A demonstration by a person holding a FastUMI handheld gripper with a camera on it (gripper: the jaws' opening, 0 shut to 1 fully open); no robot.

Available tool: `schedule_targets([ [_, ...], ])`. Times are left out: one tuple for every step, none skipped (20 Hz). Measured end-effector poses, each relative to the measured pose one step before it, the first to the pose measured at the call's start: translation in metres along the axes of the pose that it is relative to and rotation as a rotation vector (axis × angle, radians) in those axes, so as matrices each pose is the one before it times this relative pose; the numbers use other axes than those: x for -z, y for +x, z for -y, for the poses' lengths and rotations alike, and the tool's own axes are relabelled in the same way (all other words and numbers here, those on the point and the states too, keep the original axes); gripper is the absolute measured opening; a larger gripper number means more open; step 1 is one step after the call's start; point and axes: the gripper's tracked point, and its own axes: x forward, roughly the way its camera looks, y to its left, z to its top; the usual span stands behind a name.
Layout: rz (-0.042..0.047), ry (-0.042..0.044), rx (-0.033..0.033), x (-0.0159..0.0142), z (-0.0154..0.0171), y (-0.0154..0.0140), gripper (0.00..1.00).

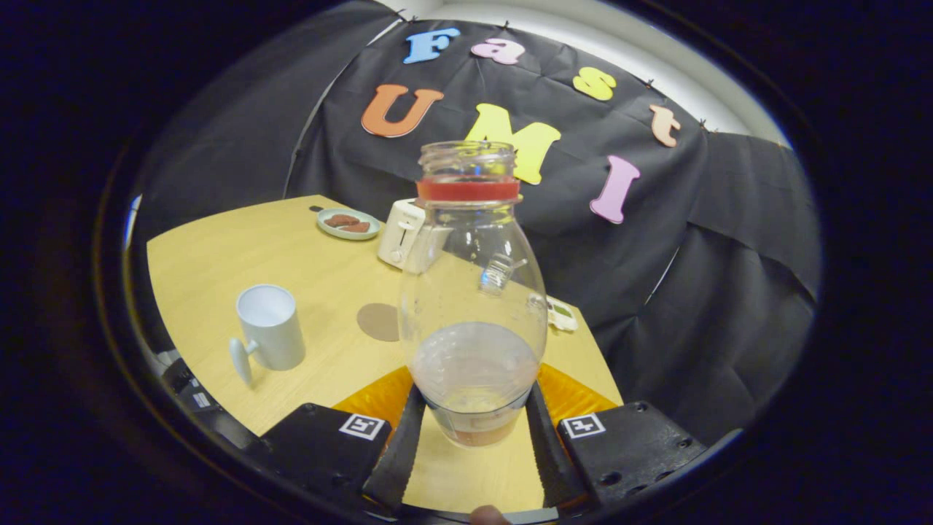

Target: Take the bottle from table, then pour the juice into the cup, finally place the bottle on the coaster

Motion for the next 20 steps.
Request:
schedule_targets([
  [-0.00093,-0.02884,0.01663,-0.00006,0.00105,0.00163,0.74],
  [-0.00109,-0.03340,0.01937,0.00016,0.00096,0.00131,0.74],
  [-0.00009,-0.03584,0.01914,-0.00057,0.00118,0.00165,0.74],
  [0.00203,-0.04441,0.02254,0.00032,-0.00067,0.00301,0.74],
  [-0.00188,-0.04114,0.01658,0.00112,-0.00124,0.00198,0.74],
  [0.00043,-0.03182,0.00913,0.00147,-0.00372,0.00200,0.74],
  [-0.00556,-0.03811,0.01023,0.00174,-0.00396,0.00164,0.74],
  [0.00048,-0.03444,0.01068,-0.00020,-0.00323,0.00222,0.74],
  [-0.00045,-0.03678,0.01516,-0.00132,-0.00216,0.00127,0.74],
  [0.00106,-0.03695,0.01573,-0.00104,-0.00239,0.00323,0.74],
  [0.00141,-0.04132,0.01848,-0.00215,-0.00153,0.00286,0.74],
  [-0.00221,-0.03462,0.01363,-0.00228,-0.00258,0.00302,0.74],
  [0.00050,-0.03366,0.01193,-0.00068,-0.00109,0.00264,0.74],
  [0.00067,-0.02780,0.00863,-0.00063,-0.00254,0.00414,0.74],
  [-0.00028,-0.02189,0.00828,-0.00167,-0.00197,0.00189,0.74],
  [0.00006,-0.01849,0.00435,-0.00285,-0.00195,0.00352,0.74],
  [-0.00168,-0.01573,0.00551,-0.00068,-0.00200,0.00111,0.74],
  [-0.00236,-0.01719,0.00585,-0.00044,-0.00122,0.00109,0.74],
  [-0.00013,-0.01494,0.00709,-0.00366,-0.00099,0.00201,0.74],
  [0.00091,-0.02031,0.01284,-0.00316,0.00080,0.00037,0.74],
])
